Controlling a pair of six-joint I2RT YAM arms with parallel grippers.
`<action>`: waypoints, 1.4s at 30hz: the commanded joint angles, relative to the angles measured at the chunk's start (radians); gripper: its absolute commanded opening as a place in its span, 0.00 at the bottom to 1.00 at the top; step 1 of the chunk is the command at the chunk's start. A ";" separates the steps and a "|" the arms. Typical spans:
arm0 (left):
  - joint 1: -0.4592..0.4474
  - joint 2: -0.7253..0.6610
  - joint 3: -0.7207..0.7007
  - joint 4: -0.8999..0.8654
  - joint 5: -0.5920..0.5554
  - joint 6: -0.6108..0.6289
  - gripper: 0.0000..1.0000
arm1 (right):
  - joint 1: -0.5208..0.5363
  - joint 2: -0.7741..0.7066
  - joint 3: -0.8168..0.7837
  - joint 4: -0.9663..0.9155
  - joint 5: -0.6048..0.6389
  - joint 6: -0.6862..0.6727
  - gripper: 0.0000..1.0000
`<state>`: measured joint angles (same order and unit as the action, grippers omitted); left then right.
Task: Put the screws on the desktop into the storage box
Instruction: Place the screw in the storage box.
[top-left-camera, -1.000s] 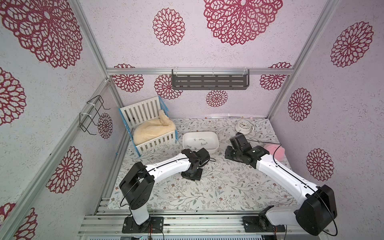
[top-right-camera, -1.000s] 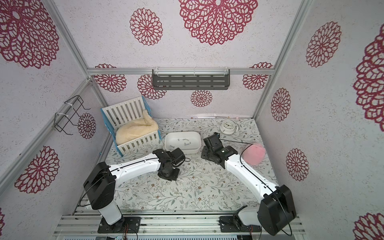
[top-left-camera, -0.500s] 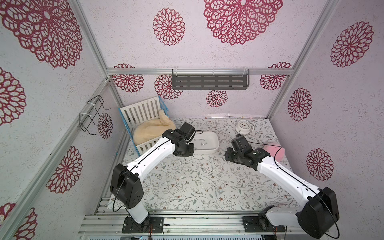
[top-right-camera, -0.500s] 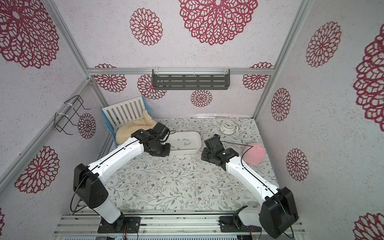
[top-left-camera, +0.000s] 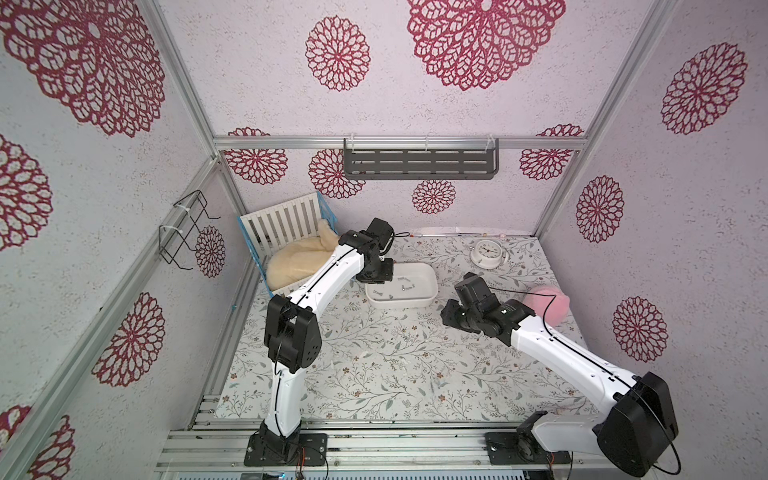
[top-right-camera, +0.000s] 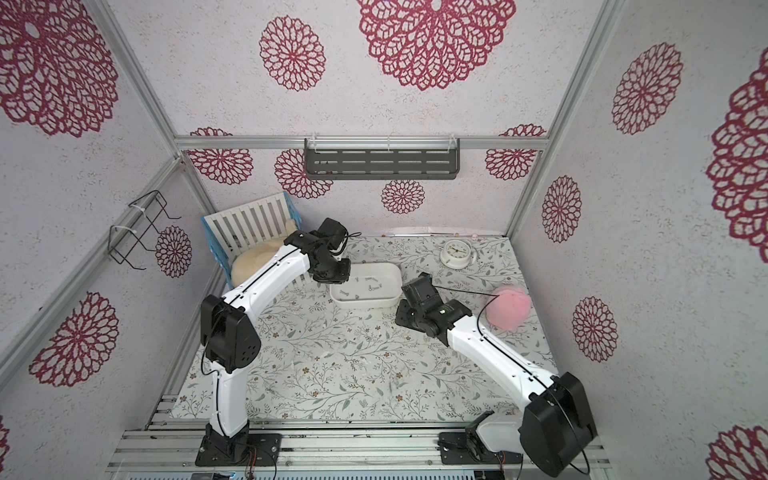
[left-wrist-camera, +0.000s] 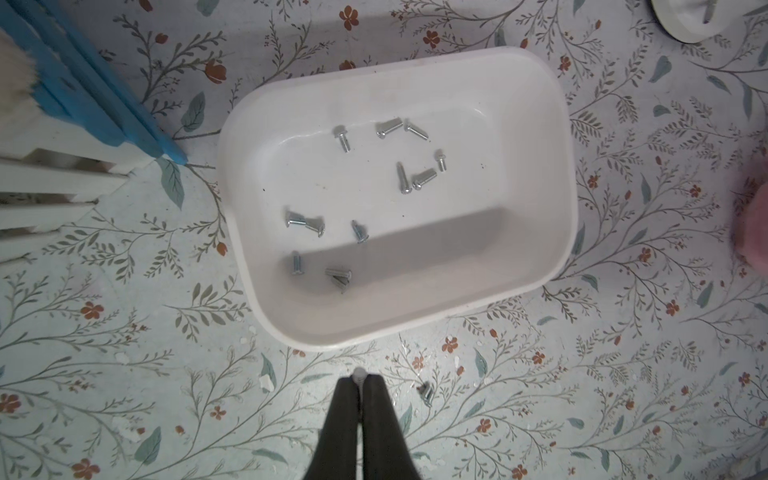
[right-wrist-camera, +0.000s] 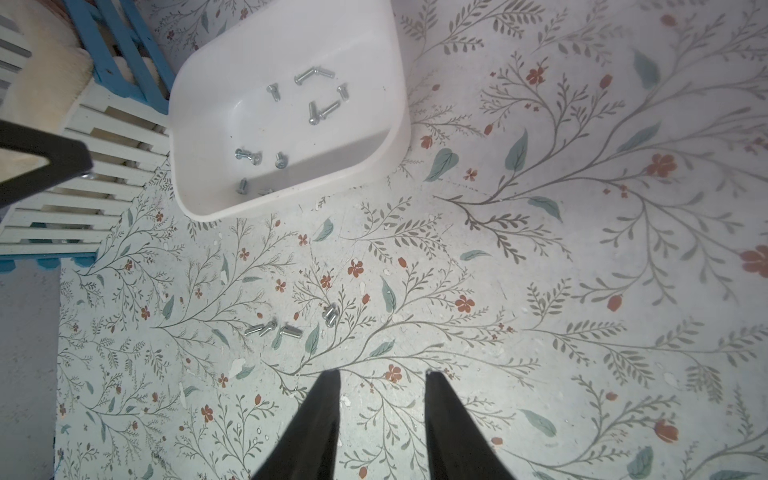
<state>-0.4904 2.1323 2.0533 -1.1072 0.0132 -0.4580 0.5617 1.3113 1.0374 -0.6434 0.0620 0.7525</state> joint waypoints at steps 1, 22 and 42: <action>0.024 0.061 0.065 -0.031 -0.002 0.015 0.00 | 0.007 0.005 0.003 0.028 0.007 0.015 0.38; 0.040 0.295 0.212 -0.033 0.053 -0.004 0.02 | 0.006 0.038 0.013 0.020 0.002 0.010 0.38; 0.037 0.362 0.238 -0.033 0.094 -0.007 0.17 | 0.007 0.075 0.019 0.044 -0.016 0.001 0.39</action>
<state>-0.4572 2.4893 2.2749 -1.1400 0.0967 -0.4656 0.5644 1.3899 1.0374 -0.6193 0.0513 0.7528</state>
